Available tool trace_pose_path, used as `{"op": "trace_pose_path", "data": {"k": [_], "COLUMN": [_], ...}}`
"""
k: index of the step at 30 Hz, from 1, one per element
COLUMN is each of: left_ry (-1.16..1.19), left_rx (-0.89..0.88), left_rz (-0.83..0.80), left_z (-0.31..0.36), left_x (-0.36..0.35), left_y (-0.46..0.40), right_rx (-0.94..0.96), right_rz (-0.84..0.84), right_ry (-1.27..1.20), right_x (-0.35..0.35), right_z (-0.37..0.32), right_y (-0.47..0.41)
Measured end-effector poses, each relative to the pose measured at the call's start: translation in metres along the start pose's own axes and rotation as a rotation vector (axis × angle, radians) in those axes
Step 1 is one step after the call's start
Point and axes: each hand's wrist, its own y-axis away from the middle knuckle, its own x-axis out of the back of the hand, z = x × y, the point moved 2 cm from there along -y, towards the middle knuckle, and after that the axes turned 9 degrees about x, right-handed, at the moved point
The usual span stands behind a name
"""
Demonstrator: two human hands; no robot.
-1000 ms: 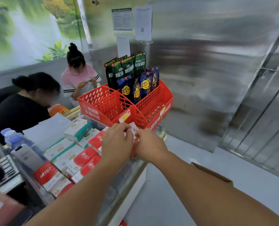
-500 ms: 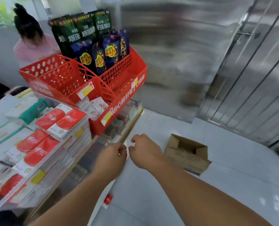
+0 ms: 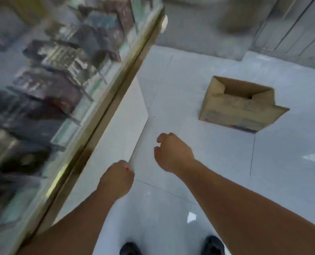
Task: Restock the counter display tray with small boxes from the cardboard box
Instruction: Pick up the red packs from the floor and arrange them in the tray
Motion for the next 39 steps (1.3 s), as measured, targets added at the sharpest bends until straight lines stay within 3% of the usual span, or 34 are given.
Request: {"op": "trace_pose_path", "data": {"k": [8, 14, 17, 23, 29, 34, 39], "left_ry": [-0.083, -0.017, -0.029, -0.094, -0.182, 0.0, 0.229], "left_rx": [0.17, 0.24, 0.234, 0.312, 0.265, 0.219, 0.057], "left_rz": [-0.001, 0.142, 0.196, 0.157, 0.184, 0.094, 0.131], "left_z": [-0.093, -0.142, -0.156, -0.161, -0.165, -0.162, -0.089], "left_x": [-0.208, -0.302, -0.322, -0.345, -0.356, -0.364, -0.304], "left_y": [-0.201, -0.299, -0.324, -0.33, -0.329, -0.311, -0.236], "right_rx": [-0.075, -0.098, -0.074, -0.034, -0.013, -0.021, -0.039], "right_rz": [-0.138, -0.169, -0.131, -0.093, -0.058, -0.054, -0.005], "right_ry": [-0.011, 0.015, 0.01, -0.013, 0.011, 0.007, -0.037], "right_x": [-0.219, -0.304, -0.318, -0.322, -0.313, -0.306, -0.253], "right_z": [0.156, 0.229, 0.239, 0.228, 0.23, 0.228, 0.198], "right_y": [-0.116, -0.166, -0.181, -0.186, -0.179, -0.165, -0.132]}}
